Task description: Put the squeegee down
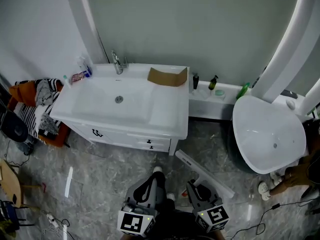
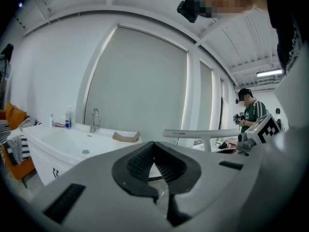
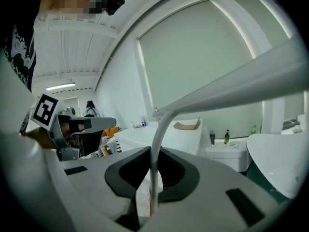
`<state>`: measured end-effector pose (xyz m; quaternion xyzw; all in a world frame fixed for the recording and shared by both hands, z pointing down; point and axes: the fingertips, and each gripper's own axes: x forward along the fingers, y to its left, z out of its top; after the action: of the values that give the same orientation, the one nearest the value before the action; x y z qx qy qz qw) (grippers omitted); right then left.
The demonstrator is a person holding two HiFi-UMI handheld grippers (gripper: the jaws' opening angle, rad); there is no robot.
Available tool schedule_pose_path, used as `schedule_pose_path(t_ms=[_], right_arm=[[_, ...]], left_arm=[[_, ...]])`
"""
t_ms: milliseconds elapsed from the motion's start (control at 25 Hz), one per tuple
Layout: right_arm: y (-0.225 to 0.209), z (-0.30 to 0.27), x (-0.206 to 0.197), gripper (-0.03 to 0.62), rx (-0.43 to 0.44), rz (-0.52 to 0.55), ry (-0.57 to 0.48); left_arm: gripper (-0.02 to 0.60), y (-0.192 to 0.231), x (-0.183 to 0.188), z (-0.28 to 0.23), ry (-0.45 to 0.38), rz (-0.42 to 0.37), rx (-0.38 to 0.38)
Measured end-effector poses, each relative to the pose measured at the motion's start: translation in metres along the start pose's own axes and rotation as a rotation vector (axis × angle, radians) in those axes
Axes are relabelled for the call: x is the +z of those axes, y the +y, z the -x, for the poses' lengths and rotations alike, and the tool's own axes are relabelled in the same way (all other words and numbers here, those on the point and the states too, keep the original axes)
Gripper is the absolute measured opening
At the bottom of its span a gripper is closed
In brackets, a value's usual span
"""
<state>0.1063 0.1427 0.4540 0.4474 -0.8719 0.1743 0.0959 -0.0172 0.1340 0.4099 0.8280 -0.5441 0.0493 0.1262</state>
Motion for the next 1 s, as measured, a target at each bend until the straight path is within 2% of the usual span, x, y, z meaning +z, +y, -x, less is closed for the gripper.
schedule_pose_path(t_ms=[320,560,760,1000], right_arm=[[-0.028,-0.056,0.017,0.054,-0.027,-0.035,-0.011],[-0.047,-0.124,0.053,0.054,-0.038,-0.028,-0.01],[-0.048,-0.17,0.085,0.054,-0.041,-0.02,-0.03],[-0.05,-0.201,0.091,0.054,-0.057,-0.035,-0.023]], left_arm=[[0.005,0.04,0.015,-0.058,0.003,-0.006,-0.027],[0.005,0.087,0.042,-0.108,-0.007,-0.012,-0.034],[0.005,0.127,0.067,-0.137,-0.046,-0.014,-0.037],[0.005,0.155,0.073,-0.161,-0.045,-0.026,-0.059]])
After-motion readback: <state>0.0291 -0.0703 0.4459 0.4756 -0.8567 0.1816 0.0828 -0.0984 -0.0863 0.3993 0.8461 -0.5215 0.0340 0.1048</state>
